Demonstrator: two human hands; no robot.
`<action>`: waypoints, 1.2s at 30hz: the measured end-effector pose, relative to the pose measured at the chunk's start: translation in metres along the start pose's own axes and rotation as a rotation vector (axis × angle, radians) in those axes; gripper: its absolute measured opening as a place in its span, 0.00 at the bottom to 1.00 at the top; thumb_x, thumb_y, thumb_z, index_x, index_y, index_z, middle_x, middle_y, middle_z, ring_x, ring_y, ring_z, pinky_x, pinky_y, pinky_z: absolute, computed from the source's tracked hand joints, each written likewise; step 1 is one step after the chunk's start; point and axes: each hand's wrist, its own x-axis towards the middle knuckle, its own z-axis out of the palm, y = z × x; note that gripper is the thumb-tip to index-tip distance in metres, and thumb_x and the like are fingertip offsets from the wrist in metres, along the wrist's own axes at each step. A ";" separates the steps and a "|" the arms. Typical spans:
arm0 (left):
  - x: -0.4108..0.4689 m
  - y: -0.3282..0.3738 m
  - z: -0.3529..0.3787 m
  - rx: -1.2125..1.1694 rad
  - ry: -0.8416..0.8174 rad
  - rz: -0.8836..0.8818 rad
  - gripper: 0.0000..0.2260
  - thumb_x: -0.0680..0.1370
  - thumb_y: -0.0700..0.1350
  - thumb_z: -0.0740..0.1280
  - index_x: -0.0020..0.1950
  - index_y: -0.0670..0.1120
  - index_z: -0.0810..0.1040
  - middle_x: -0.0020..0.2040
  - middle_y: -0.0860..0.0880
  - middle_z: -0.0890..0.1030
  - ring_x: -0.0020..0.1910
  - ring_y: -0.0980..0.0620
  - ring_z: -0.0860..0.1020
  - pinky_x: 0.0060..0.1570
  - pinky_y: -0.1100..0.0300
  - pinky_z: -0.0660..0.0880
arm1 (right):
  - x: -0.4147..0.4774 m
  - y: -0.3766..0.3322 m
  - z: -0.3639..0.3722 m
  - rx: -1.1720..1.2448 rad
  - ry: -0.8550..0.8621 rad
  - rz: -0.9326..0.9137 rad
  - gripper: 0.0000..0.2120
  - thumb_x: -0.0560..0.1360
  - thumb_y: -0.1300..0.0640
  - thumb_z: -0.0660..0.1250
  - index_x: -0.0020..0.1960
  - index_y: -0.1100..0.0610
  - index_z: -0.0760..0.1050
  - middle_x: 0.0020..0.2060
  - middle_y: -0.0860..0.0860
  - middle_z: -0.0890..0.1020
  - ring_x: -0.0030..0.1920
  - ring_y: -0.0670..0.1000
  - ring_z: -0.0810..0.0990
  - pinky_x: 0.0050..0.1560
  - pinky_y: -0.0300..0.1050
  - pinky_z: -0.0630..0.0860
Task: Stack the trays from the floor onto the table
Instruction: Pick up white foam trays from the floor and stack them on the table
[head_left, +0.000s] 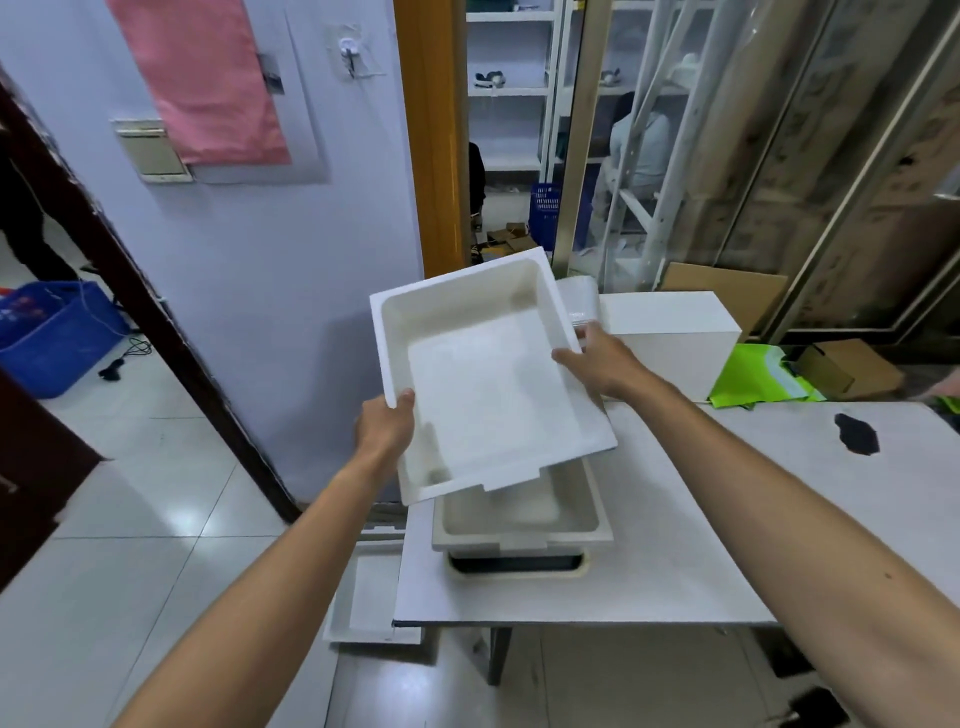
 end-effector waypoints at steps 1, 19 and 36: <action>0.000 0.000 0.001 0.020 0.002 -0.015 0.18 0.81 0.55 0.62 0.62 0.43 0.79 0.55 0.45 0.83 0.53 0.41 0.80 0.58 0.45 0.78 | -0.005 0.010 0.006 0.002 -0.033 0.015 0.24 0.76 0.43 0.65 0.68 0.54 0.70 0.61 0.54 0.79 0.56 0.57 0.79 0.58 0.56 0.78; -0.038 -0.050 0.051 0.070 -0.200 -0.083 0.23 0.79 0.43 0.68 0.72 0.44 0.66 0.66 0.45 0.76 0.59 0.46 0.78 0.58 0.51 0.77 | -0.034 0.114 0.080 -0.171 0.081 0.224 0.23 0.84 0.44 0.52 0.71 0.57 0.69 0.60 0.58 0.79 0.58 0.61 0.78 0.49 0.50 0.71; -0.042 -0.077 0.053 0.272 -0.353 -0.049 0.36 0.81 0.50 0.66 0.82 0.46 0.49 0.81 0.49 0.54 0.79 0.47 0.56 0.76 0.49 0.57 | -0.028 0.122 0.102 -0.183 -0.002 0.303 0.21 0.84 0.47 0.52 0.73 0.56 0.66 0.61 0.57 0.78 0.60 0.61 0.77 0.52 0.50 0.72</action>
